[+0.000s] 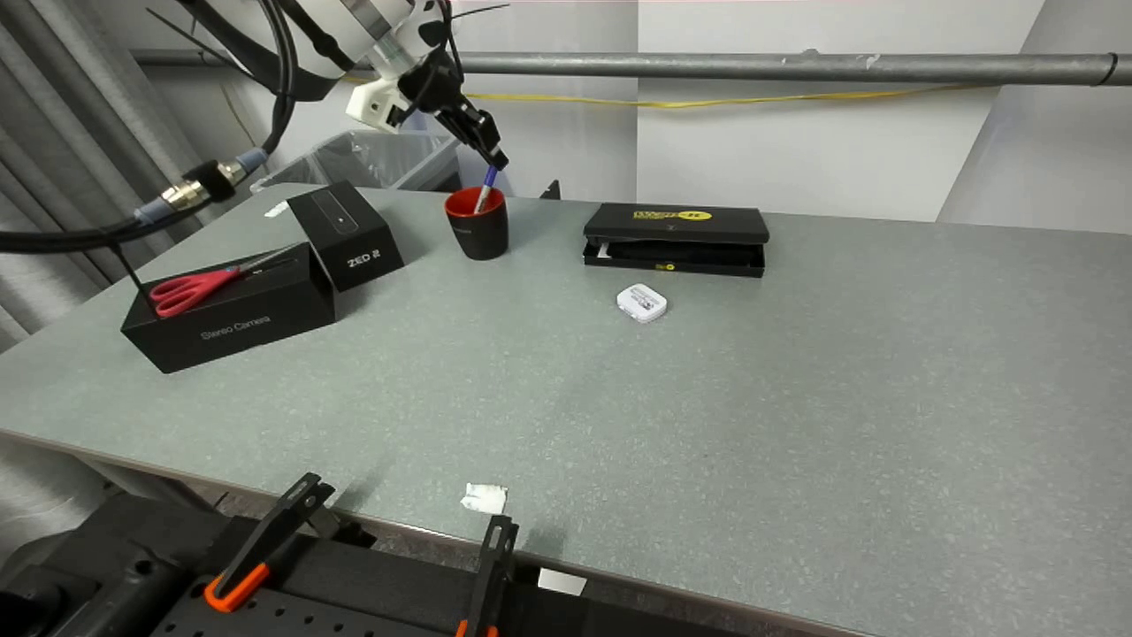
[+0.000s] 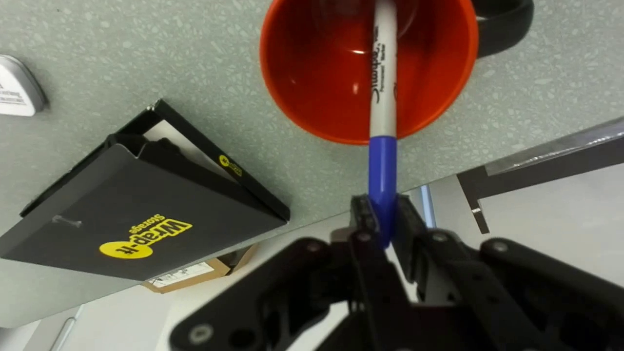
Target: Take the blue pen out of the red and black mug
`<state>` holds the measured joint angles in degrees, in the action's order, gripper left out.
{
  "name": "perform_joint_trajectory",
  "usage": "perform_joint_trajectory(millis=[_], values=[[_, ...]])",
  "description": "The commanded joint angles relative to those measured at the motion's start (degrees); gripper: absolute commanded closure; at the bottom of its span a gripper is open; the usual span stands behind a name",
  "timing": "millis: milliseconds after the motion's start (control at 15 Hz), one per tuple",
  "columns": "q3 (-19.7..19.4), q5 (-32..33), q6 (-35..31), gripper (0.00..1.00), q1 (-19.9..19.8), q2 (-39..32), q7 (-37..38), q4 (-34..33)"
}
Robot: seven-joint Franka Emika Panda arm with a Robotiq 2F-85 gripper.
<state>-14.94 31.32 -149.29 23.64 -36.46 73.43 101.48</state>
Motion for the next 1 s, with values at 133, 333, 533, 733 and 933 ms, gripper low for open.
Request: perform_joint_trajectory(millis=[133, 333, 533, 733, 933], values=[[-3.09, 6.13, -7.18, 0.98, 1.93, 9.99, 3.35, 6.59], [-0.61, 8.56, -6.14, 0.98, -0.75, 17.78, -0.55, 11.46], [5.06, 3.57, -2.26, 0.98, -6.31, 22.64, -10.98, 16.99], [8.35, -1.97, -1.20, 0.98, -11.24, 22.06, -20.59, 22.33], [8.88, -4.20, -0.64, 0.98, -13.97, 18.53, -29.61, 25.02]])
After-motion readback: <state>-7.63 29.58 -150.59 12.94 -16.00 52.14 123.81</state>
